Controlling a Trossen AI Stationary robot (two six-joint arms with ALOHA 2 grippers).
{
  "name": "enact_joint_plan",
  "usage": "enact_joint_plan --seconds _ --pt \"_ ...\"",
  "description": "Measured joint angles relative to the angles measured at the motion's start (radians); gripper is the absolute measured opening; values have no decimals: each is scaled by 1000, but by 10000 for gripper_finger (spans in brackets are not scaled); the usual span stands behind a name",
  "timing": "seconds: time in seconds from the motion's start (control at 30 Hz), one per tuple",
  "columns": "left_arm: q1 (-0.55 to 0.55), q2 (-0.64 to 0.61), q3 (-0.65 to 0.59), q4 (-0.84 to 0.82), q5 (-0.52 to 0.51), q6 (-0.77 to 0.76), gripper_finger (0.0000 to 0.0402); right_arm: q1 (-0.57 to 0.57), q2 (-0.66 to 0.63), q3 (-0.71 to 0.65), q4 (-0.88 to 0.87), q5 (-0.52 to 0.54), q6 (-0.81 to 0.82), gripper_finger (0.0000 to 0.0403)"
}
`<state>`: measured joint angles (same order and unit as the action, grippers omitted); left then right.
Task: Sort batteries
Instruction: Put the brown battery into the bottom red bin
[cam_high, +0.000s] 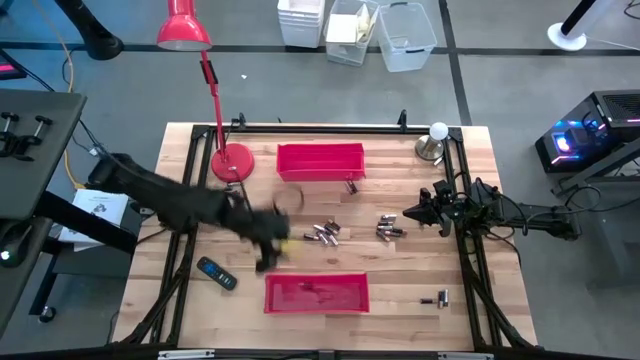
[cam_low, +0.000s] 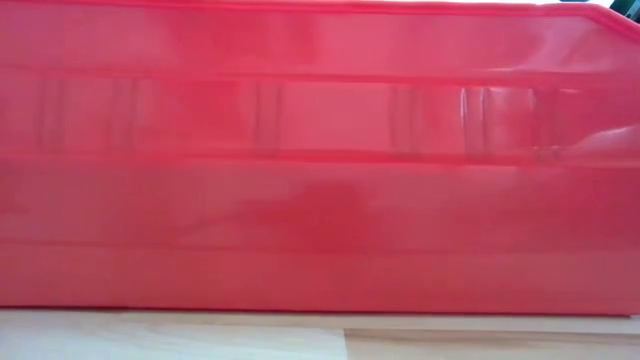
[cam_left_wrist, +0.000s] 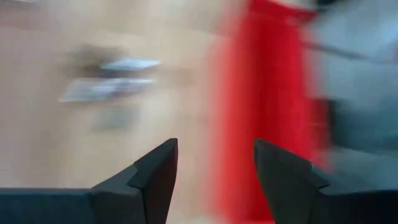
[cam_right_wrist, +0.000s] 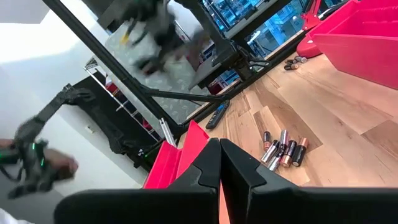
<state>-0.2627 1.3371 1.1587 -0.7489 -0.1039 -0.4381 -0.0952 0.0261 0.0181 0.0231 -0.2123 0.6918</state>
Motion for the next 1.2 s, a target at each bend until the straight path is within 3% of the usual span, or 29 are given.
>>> enact_joint_plan --seconds 0.07,0.1,0.23,0.4,0.7,1.2 --pt "59 -60 28 -165 -159 19 206 0 0 0 0 0 0 0" --pt "105 -87 27 -241 -184 7 206 0 0 0 0 0 0 0" --pt "283 -138 -102 -455 -109 -76 204 0 0 0 0 0 0 0" --pt "446 -103 -288 -456 -32 57 204 0 0 0 0 0 0 0" --pt "669 91 -318 -376 -52 374 204 0 0 0 0 0 0 0" --pt "768 350 -316 -271 -44 521 204 0 0 0 0 0 0 0"
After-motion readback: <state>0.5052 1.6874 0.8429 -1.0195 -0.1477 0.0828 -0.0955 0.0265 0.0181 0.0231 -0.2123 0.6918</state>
